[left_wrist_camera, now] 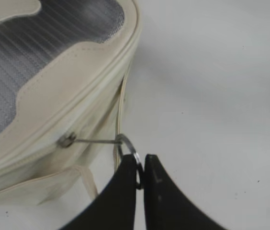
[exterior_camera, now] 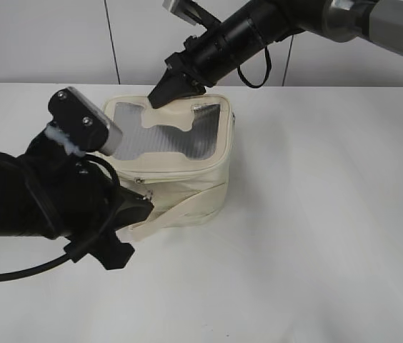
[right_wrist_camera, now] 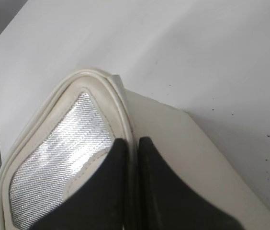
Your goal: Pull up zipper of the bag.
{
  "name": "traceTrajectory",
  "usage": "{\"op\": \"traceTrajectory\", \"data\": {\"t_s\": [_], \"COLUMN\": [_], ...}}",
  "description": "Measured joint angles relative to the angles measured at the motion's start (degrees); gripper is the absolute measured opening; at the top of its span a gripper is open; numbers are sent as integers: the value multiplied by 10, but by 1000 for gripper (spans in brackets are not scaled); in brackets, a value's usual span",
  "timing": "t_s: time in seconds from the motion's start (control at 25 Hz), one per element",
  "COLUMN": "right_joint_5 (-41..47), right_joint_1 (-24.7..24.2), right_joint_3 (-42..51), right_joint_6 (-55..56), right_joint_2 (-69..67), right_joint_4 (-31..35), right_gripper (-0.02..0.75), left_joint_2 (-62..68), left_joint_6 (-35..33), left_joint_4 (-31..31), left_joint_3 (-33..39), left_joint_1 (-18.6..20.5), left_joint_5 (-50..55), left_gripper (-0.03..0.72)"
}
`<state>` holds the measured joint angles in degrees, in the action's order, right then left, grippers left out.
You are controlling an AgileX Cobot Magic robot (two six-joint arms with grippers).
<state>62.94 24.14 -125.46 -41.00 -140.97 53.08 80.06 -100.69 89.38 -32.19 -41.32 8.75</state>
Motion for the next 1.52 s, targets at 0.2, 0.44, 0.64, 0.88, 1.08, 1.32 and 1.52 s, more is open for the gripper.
{"op": "traceTrajectory", "data": {"t_s": [0.2,0.44,0.64,0.88,1.08,1.32,1.52], "right_joint_5": [-5,-8,50,-45,-217,-231,-233], "right_joint_1": [-3,-51,-136,-206,-190,-144,-134], "right_joint_3": [0,0,23,357,684,765,762], "right_joint_6": [11,51,68,-76,-490,-669,-678], "right_joint_2": [0,30,81,211,346,342,327], "right_joint_4": [0,-23,-38,63,395,503,511], "right_gripper": [101,346,312,256,256,363,382], "left_joint_2": [12,-53,-101,107,298,435,479], "left_joint_6": [0,42,142,163,226,309,346], "left_joint_4": [47,59,-31,-132,-265,-327,-393], "left_joint_3": [-9,-9,-40,-300,-544,-737,-782], "left_joint_1": [-1,45,190,295,253,231,215], "left_joint_5": [1,34,165,371,449,542,570], "left_gripper": [42,384,404,352,354,354,354]}}
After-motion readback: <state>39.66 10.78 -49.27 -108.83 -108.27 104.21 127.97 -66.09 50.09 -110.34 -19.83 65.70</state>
